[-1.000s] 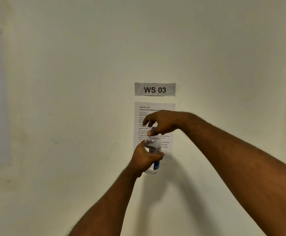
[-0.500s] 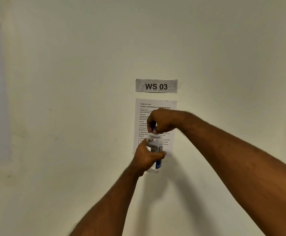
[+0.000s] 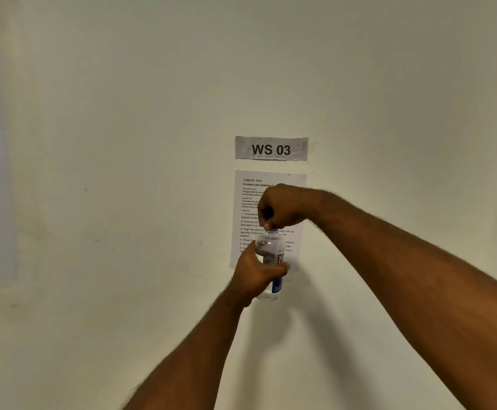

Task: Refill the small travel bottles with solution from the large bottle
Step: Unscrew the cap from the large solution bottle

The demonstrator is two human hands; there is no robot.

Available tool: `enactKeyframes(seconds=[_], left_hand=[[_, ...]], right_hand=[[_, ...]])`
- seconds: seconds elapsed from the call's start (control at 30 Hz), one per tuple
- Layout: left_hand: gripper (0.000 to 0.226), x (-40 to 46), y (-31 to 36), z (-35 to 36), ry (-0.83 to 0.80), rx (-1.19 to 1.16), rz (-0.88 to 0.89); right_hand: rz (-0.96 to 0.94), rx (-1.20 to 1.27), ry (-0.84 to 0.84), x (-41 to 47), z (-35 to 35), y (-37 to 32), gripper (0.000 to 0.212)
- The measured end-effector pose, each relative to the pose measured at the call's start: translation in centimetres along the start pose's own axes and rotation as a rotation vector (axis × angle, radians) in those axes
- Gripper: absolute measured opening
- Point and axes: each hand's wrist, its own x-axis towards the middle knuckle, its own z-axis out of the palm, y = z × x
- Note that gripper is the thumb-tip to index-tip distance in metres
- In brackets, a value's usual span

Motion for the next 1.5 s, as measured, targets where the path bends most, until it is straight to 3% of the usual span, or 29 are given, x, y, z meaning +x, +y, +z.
enactKeyframes(seconds=[0.1,0.27,0.43,0.6,0.7,0.83,0.93,1.07,1.17,1.3,1.5], left_hand=[[0.053,-0.3,-0.3,0.0,0.011,0.017,-0.007],[0.057,-0.4,-0.4,-0.1,0.017,0.036,-0.031],[0.053,-0.2,-0.3,-0.1,0.017,0.052,-0.038],[0.052,-0.5,-0.6,0.1,0.017,0.068,-0.054],[0.049,-0.6,-0.8,0.2,0.017,0.052,-0.049],[0.05,-0.6,-0.5,0.3,0.007,0.047,-0.052],[0.055,-0.6,-0.2,0.2,0.01,0.046,-0.057],[0.052,-0.8,-0.6,0.1,0.011,0.058,-0.055],[0.047,-0.9,-0.9,0.1,0.014,0.049,-0.051],[0.046,-0.8,-1.1,0.1,0.017,0.056,-0.057],[0.058,-0.8,-1.4,0.1,0.017,0.068,-0.067]], right_hand=[[-0.002,0.03,-0.031,0.2,0.3,0.0,0.019],[0.167,0.043,0.085,0.4,0.8,0.4,0.056],[0.166,-0.04,0.05,0.2,1.8,0.0,0.048],[0.047,0.045,-0.085,-0.3,1.2,-0.1,0.008],[0.052,0.098,-0.115,-0.2,1.0,-0.1,0.031],[0.176,0.04,0.047,-0.1,1.1,-0.1,0.052],[0.171,-0.014,0.042,0.0,1.4,0.0,0.042],[0.051,0.058,-0.077,-0.3,0.9,0.1,0.006],[0.037,0.134,-0.115,-0.3,0.9,0.1,0.031],[0.164,0.063,0.03,-0.1,1.7,0.2,0.049],[0.094,0.111,-0.028,0.1,2.3,0.3,0.017]])
